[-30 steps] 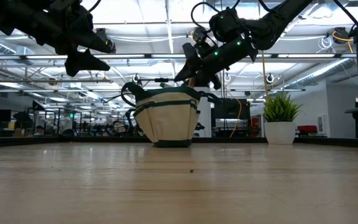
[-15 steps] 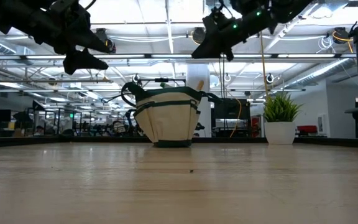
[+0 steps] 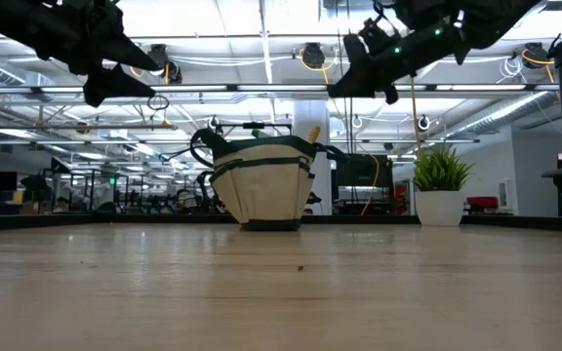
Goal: Pick & Place Garden tools in Gardening bag
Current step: Put the brown trowel into the gardening bag
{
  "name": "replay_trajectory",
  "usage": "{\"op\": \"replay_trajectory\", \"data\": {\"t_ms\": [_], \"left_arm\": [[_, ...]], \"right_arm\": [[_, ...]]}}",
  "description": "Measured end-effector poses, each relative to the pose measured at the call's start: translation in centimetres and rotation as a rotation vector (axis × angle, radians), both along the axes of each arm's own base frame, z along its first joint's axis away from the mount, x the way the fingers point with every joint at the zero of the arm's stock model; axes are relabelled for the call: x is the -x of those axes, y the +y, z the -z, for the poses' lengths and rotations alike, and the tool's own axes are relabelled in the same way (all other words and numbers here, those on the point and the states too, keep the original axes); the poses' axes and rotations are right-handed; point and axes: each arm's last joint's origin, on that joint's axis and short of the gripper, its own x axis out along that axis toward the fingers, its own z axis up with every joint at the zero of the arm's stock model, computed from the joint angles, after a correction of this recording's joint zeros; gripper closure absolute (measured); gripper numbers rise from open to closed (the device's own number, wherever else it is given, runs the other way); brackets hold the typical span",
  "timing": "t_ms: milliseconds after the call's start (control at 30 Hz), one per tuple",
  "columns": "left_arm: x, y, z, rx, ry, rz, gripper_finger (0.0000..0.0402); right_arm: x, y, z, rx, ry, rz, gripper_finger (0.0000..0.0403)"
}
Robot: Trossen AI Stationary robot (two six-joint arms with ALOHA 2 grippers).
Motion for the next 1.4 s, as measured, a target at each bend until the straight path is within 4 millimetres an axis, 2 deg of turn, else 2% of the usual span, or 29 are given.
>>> {"op": "replay_trajectory", "data": {"t_ms": [433,633,1067,1233,1400], "left_arm": [[0.0,0.0,0.0,0.023,-0.006,0.005,0.0135],[0.0,0.0,0.0,0.023,-0.003,0.004,0.0135],[0.1,0.0,0.0,0.019,0.001,-0.005,0.0135],[0.1,0.0,0.0,0.019,0.001,-0.006,0.0135],[0.1,0.0,0.0,0.02,0.0,-0.006,0.0135]], "right_arm": [[-2.7,-2.1,3.5,-0.043,-0.027,0.098,0.0403],[-3.3,-2.7,4.7,-0.069,-0.035,0.107,0.0403],[-3.5,-2.4,4.8,-0.117,-0.055,0.083,0.0403],[-4.0,-2.0,5.9,-0.157,-0.027,0.071,0.0403],[-4.2,-1.5,5.5,-0.125,-0.029,0.041,0.0403]]}}
